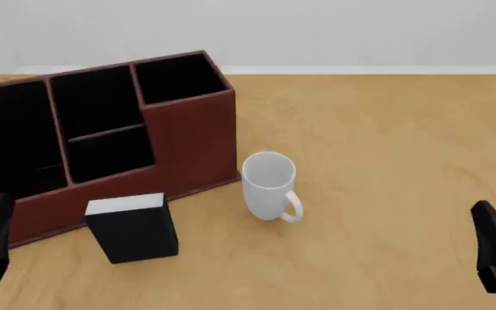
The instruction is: Pick up the book and place it in the front compartment of the caddy.
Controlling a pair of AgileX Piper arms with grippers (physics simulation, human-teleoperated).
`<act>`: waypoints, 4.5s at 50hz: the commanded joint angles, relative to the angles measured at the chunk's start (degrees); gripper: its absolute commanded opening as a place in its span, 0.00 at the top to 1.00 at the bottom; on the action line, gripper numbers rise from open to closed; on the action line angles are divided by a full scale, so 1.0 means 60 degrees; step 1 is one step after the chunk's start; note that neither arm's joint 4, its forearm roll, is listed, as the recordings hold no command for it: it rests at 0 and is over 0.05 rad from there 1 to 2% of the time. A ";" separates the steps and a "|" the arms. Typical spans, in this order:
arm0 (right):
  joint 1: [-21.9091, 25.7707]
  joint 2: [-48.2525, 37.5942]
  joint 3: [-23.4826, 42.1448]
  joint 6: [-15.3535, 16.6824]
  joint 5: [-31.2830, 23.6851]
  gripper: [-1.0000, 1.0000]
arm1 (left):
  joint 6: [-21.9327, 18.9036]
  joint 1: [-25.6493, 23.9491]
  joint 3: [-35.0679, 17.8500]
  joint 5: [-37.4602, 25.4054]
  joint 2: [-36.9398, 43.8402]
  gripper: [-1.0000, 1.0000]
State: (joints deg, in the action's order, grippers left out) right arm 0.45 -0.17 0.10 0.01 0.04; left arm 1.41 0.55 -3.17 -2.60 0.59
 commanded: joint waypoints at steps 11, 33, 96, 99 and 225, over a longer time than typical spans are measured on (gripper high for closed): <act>-0.0081 0.0002 0.0038 0.0029 0.0006 0.00 | -0.0435 -0.0295 0.0191 0.0636 0.0231 0.00; -0.0091 0.0013 0.0052 0.0030 -0.0018 0.00 | -0.2000 -0.2826 -0.3363 0.1542 0.4251 0.00; -0.0120 0.0010 0.0056 0.0030 -0.0023 0.00 | -0.4993 -0.6526 -1.2112 -1.1096 1.0513 0.00; -0.0121 0.0010 0.0057 0.0029 -0.0027 0.00 | -0.5482 -0.6488 -1.2049 -1.1172 1.0490 0.00; -0.0130 0.0008 0.0052 0.0031 -0.0020 0.00 | -0.9946 -0.3926 -0.6265 -0.6193 1.1524 0.00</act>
State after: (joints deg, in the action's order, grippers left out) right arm -0.32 -0.12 0.42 0.19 -0.07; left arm -58.41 -23.61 -41.71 -41.07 68.69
